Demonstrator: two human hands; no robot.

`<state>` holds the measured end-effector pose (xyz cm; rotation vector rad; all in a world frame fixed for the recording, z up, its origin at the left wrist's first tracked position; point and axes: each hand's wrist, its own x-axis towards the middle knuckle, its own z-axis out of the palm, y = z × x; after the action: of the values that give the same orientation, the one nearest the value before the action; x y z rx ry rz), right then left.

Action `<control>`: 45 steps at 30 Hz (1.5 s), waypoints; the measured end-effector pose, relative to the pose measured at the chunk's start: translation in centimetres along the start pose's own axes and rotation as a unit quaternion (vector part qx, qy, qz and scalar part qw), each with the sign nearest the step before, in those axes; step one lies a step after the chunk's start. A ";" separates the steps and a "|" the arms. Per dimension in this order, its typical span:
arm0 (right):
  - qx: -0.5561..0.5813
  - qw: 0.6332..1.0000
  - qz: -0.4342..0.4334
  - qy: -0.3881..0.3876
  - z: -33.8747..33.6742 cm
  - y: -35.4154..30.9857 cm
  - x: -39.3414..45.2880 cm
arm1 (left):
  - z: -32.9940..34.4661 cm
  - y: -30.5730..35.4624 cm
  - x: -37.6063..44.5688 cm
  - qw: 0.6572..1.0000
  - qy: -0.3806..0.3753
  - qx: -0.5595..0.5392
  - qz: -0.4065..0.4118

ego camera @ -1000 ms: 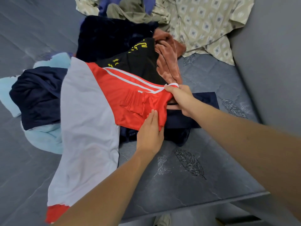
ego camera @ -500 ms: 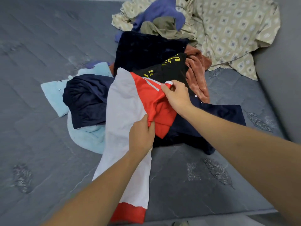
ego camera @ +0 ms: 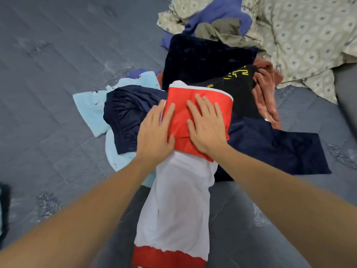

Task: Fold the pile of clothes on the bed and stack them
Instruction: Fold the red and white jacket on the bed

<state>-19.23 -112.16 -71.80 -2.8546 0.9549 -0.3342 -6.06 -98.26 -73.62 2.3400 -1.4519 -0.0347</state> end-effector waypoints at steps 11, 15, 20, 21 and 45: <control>-0.046 0.999 -0.008 -0.004 2.2 1.0 -5.8 | 2.3 -2.0 -1.6 0.993 -0.117 0.012 0.012; 0.032 0.998 0.036 0.035 2.5 -0.7 -13.5 | 2.1 -2.2 -8.6 0.993 -0.081 -0.088 -0.018; 0.071 0.989 0.049 -0.123 5.3 -1.7 -25.6 | 3.2 -2.3 -21.8 0.970 -0.197 -0.118 -0.084; 0.075 0.982 0.033 -0.173 6.0 -1.9 -27.5 | 3.4 -2.2 -24.2 0.961 -0.224 -0.132 -0.097; 0.332 0.888 0.277 -0.156 5.1 -5.2 -43.4 | 3.7 4.0 -41.1 0.949 -0.182 -0.217 -0.137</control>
<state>-48.68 -81.57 -83.23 -1.8536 1.2279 -0.0984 -29.41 -65.34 -83.05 2.2066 -1.1039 -0.8152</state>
